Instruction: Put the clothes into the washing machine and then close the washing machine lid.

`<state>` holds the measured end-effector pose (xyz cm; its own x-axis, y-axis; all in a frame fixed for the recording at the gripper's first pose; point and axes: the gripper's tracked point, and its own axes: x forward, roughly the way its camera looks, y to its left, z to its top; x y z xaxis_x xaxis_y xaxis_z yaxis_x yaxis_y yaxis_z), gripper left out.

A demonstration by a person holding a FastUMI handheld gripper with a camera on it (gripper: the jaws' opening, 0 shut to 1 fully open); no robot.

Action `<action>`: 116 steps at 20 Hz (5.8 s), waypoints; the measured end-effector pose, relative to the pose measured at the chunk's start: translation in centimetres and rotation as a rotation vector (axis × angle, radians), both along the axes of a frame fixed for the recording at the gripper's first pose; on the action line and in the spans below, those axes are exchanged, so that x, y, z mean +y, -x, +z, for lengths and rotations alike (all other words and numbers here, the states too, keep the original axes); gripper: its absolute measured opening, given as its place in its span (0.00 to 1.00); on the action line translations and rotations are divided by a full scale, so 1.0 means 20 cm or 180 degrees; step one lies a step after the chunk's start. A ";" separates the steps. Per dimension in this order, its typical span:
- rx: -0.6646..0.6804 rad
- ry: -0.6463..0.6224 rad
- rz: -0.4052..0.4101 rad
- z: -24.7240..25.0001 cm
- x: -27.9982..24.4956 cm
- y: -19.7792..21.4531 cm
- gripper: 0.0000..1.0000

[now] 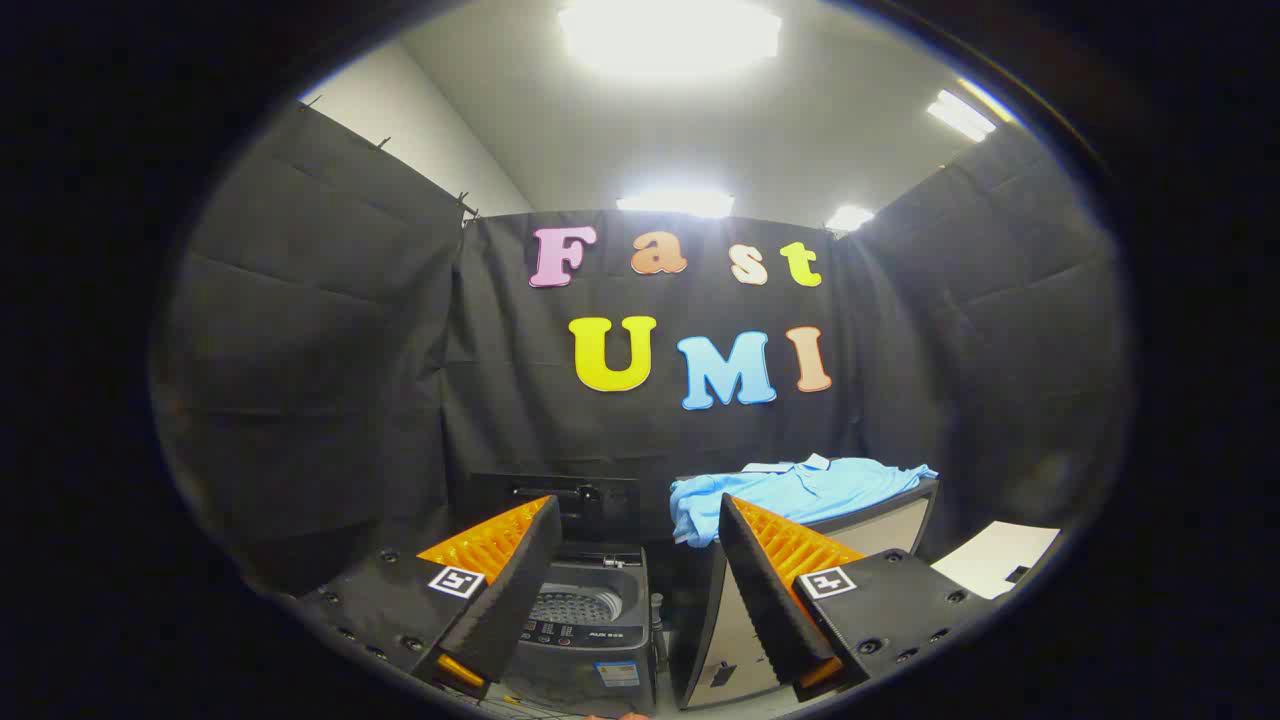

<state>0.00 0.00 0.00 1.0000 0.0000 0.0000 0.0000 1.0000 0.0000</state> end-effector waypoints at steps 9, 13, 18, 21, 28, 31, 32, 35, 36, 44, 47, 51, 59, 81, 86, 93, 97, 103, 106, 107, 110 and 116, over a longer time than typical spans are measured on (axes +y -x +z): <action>0.0035 0.0029 -0.0066 -0.02 -0.05 -0.02 0.98; 0.0050 0.0024 -0.0108 -0.03 -0.08 -0.03 0.98; 0.0078 0.0029 -0.0136 -0.05 -0.12 -0.04 0.98; 0.0091 0.0027 -0.0132 -0.06 -0.15 -0.04 0.98; 0.0080 0.0000 -0.0131 -0.03 -0.23 -0.04 0.98; 0.0039 -0.0009 -0.0123 0.02 -0.28 -0.07 0.98; 0.0014 -0.0010 -0.0111 0.05 -0.30 -0.09 0.98; 0.0015 0.0017 -0.0068 0.09 -0.36 -0.14 0.98; 0.0008 0.0044 -0.0075 0.11 -0.39 -0.16 0.98; -0.0043 0.0184 -0.0143 0.23 -0.58 -0.44 0.98; 0.0079 0.0282 -0.0280 0.22 -0.68 -0.58 0.98; 0.0187 0.0178 -0.0428 0.20 -0.80 -0.79 0.98; 0.0608 0.0246 -0.0572 0.06 -0.95 -1.21 0.98; 0.2573 -0.0391 -0.1062 -0.66 -1.28 -1.59 0.99; 0.2632 -0.0452 -0.1083 -0.65 -1.27 -1.59 0.44; 0.2509 -0.0450 -0.1116 -0.65 -1.27 -1.62 0.02; 0.2320 -0.0074 -0.1038 -0.56 -1.25 -1.62 0.02; 0.1999 0.0040 -0.1011 -0.36 -1.16 -1.52 0.02; 0.1860 0.0125 -0.0964 -0.27 -1.09 -1.48 0.02; 0.1825 0.0169 -0.0952 -0.24 -1.07 -1.46 0.02; 0.1733 0.0245 -0.0988 -0.16 -0.99 -1.44 0.02; 0.1549 0.0325 -0.1069 0.01 -0.75 -1.44 0.02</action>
